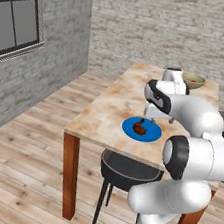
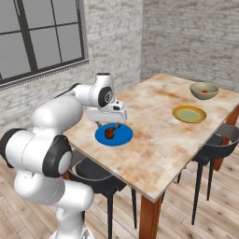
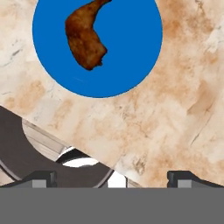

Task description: Pick the chicken drumstick and tomato from their plates and place them in the bowl. Then put the bowl in the fridge.

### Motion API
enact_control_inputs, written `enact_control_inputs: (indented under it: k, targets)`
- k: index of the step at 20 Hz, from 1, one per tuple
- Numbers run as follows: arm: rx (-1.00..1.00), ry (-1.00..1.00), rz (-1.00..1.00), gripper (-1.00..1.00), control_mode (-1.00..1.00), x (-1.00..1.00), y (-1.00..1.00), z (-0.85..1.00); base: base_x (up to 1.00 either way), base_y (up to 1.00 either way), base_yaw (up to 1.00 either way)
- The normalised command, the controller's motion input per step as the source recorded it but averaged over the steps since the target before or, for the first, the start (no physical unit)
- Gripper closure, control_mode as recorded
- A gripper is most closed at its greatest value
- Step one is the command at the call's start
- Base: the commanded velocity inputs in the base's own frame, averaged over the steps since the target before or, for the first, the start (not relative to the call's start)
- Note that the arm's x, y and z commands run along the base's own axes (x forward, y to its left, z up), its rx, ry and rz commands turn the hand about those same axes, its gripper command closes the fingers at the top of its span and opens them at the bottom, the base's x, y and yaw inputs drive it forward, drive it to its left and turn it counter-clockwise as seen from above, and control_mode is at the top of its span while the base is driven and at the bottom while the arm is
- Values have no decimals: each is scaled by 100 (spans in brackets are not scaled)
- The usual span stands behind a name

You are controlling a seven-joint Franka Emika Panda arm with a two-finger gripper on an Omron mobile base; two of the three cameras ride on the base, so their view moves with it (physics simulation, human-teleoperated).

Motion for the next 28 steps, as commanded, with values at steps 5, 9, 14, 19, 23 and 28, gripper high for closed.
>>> enact_control_inputs:
  k: [5, 9, 14, 19, 23, 28]
  targets:
    - [0, 1, 34, -100, -100, 51, 11, -22, 0, 0, 0]
    - [0, 3, 52, -100, -100, 49, 12, -23, 0, 0, 0]
    - [-1, 13, 34, -100, -100, 33, 8, -21, 0, 0, 0]
    - [0, 16, 2, -100, -100, 33, 17, -32, 0, 0, 0]
    - [0, 19, -1, -100, -100, 41, 26, -34, 0, 0, 0]
    - [1, 5, -10, -100, -100, 29, 19, -32, 0, 0, 0]
